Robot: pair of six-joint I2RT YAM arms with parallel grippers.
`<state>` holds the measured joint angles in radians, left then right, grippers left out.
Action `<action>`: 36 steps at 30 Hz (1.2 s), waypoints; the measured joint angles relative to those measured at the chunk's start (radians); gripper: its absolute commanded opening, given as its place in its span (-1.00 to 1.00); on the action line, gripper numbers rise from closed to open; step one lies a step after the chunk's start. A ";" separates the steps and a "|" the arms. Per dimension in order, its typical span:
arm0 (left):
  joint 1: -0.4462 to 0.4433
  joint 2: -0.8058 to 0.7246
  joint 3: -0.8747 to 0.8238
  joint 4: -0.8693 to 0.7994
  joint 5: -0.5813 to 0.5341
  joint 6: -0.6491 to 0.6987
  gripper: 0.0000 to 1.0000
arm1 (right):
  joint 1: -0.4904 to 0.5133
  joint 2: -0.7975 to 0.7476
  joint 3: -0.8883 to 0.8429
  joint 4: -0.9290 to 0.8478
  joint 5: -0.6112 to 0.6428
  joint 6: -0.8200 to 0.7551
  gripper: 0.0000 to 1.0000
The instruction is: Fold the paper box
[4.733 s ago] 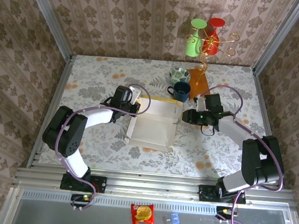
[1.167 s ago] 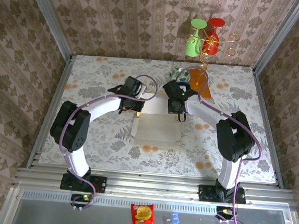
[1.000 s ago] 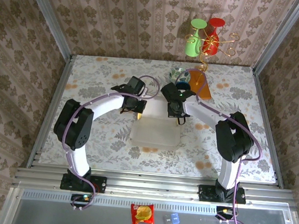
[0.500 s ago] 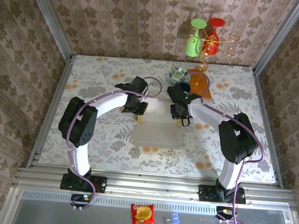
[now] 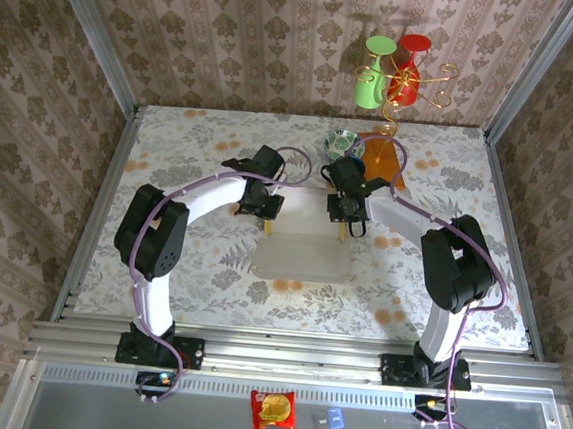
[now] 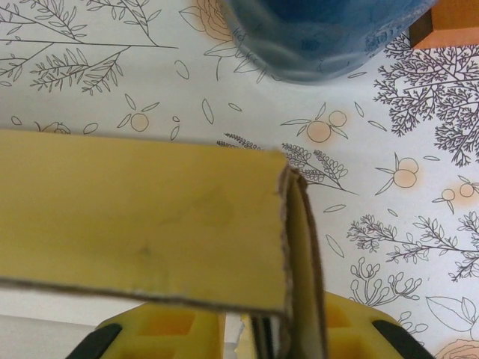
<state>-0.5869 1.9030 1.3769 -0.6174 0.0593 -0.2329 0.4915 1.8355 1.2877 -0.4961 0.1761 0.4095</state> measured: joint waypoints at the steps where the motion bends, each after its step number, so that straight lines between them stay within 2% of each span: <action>1: 0.000 0.000 0.000 0.000 0.000 0.000 -1.00 | -0.001 0.000 0.000 0.000 0.000 0.000 -0.59; 7: 0.000 0.000 0.000 0.000 0.000 0.000 -1.00 | -0.001 0.005 0.000 -0.001 0.008 0.002 -0.61; 10: 0.000 0.000 0.000 0.000 0.000 0.000 -1.00 | -0.001 0.020 0.005 -0.013 0.027 0.006 -0.74; 12: 0.000 0.000 0.001 0.002 0.000 0.000 -1.00 | 0.002 0.044 0.030 -0.041 0.047 0.011 -0.81; 25: -0.001 0.005 0.005 0.002 -0.003 -0.005 -1.00 | 0.056 0.197 0.263 -0.298 0.236 0.091 -0.85; 30: -0.001 0.006 0.005 0.003 -0.002 -0.015 -1.00 | 0.063 0.202 0.275 -0.324 0.248 0.107 -1.00; 34: 0.000 0.005 0.005 0.004 -0.001 -0.027 -0.71 | 0.063 0.202 0.275 -0.323 0.248 0.111 -1.00; 36: 0.002 0.006 0.002 0.014 -0.002 -0.036 -0.64 | 0.063 0.202 0.275 -0.327 0.248 0.111 -1.00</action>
<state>-0.5854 1.9087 1.3788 -0.6029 0.0578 -0.2691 0.5549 2.0377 1.5631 -0.8234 0.4240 0.5205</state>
